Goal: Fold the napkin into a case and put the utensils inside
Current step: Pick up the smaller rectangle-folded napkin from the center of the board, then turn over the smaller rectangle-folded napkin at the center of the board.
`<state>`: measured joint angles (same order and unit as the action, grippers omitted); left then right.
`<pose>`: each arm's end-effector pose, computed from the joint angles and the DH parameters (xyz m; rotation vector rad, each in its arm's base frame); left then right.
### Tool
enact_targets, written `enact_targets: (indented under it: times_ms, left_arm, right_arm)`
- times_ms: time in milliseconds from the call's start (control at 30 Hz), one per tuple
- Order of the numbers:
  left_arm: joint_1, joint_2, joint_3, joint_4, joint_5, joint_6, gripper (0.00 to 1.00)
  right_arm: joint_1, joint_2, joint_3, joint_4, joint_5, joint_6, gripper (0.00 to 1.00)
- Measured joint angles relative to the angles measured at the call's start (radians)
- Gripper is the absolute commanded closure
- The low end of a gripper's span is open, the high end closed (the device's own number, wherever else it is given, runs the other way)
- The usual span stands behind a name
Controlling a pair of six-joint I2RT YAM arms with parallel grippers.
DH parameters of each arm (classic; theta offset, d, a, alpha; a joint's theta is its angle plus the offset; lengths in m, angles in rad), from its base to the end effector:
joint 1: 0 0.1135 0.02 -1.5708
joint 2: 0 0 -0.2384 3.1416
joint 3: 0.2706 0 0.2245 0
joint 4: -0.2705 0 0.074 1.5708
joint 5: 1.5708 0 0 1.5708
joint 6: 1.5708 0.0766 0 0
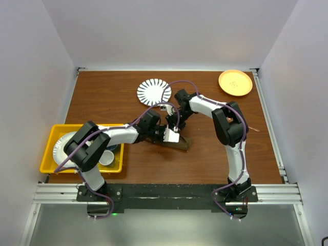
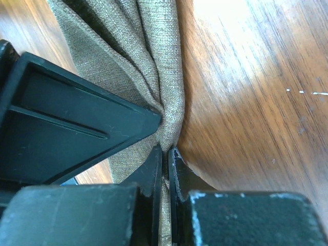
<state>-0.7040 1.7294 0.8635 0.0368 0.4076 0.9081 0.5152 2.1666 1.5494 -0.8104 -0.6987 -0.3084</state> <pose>0.2403 -0.2439 0.1166 1.8180 1.4838 -0.3882 0.3098 0.2320 0.1033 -1.2244 2.6148 1.0672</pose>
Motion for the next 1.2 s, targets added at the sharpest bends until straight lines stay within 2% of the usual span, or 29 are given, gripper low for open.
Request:
enact_targets:
  times_ms: [33,233,367,533,700,800,967,1200]
  left_arm:
    - [0.000,-0.004,-0.004,0.006,-0.005,-0.010,0.71]
    - [0.012,-0.105,-0.011,0.002,-0.029,-0.111,0.47]
    - [0.059,-0.210,0.018,-0.031,-0.022,-0.222,0.36]
    - [0.183,-0.311,0.086,-0.098,0.004,-0.392,0.23]
    - [0.338,-0.333,0.135,-0.156,0.018,-0.553,0.14]
    - [0.405,-0.323,0.158,-0.188,0.024,-0.600,0.13]
    - [0.415,-0.314,0.163,-0.196,0.026,-0.603,0.12]
    - [0.441,-0.274,0.193,-0.207,0.019,-0.609,0.12]
  right_arm:
    - [0.000,0.000,0.000,0.000,0.000,0.000,1.00]
    - [0.004,-0.032,-0.024,0.021,0.044,0.000,1.00]
    - [0.006,-0.116,-0.076,0.068,0.132,-0.009,1.00]
    - [0.006,-0.240,-0.151,0.160,0.238,-0.038,1.00]
    - [0.006,-0.329,-0.230,0.286,0.347,-0.080,1.00]
    - [0.009,-0.375,-0.293,0.373,0.423,-0.109,1.00]
    - [0.048,-0.461,-0.446,0.581,0.600,-0.194,1.00]
    - [0.214,-0.526,-0.656,0.919,0.869,-0.346,1.00]
